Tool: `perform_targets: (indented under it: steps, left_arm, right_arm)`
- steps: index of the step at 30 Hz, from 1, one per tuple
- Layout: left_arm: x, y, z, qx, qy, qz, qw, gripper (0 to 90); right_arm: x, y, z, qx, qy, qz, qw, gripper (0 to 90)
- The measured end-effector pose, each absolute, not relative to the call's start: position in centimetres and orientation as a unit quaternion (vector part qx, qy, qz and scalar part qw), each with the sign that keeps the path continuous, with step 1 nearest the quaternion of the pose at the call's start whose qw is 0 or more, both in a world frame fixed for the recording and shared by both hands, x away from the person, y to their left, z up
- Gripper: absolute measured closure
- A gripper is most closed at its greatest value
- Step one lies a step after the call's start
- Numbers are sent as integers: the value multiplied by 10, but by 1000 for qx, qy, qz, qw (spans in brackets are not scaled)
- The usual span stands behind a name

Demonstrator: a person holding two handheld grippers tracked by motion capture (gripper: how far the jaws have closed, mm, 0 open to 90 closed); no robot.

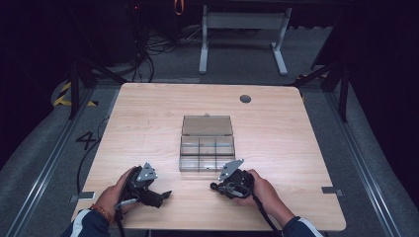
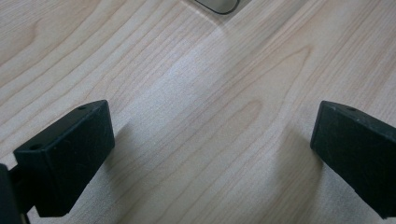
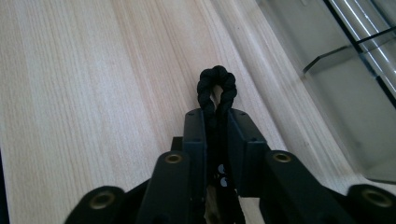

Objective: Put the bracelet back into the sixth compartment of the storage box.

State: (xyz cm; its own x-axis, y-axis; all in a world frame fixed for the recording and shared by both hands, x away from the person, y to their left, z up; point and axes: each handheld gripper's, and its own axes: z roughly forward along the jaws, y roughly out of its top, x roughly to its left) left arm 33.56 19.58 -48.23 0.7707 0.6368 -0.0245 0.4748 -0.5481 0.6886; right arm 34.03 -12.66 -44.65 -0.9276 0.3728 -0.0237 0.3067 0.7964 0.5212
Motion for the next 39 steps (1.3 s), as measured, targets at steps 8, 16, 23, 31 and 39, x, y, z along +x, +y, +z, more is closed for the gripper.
perform_targets:
  steps: [8, 16, 23, 31, 39]
  left_arm:
    - [336, 196, -482, 872, 319, 115, 353, 1]
    - [336, 196, -482, 873, 316, 114, 352, 1]
    - [336, 197, -482, 874, 315, 113, 352, 1]
    - [336, 197, -482, 874, 315, 113, 352, 1]
    - [336, 197, -482, 874, 315, 113, 352, 2]
  right_arm:
    - [336, -131, -443, 172, 949, 255, 69, 814]
    - [335, -144, -430, 175, 939, 286, 74, 814]
    - [335, -154, -423, 178, 933, 303, 76, 814]
    - [336, -160, -412, 181, 925, 321, 91, 815]
    - [339, -165, -396, 177, 913, 349, 117, 817]
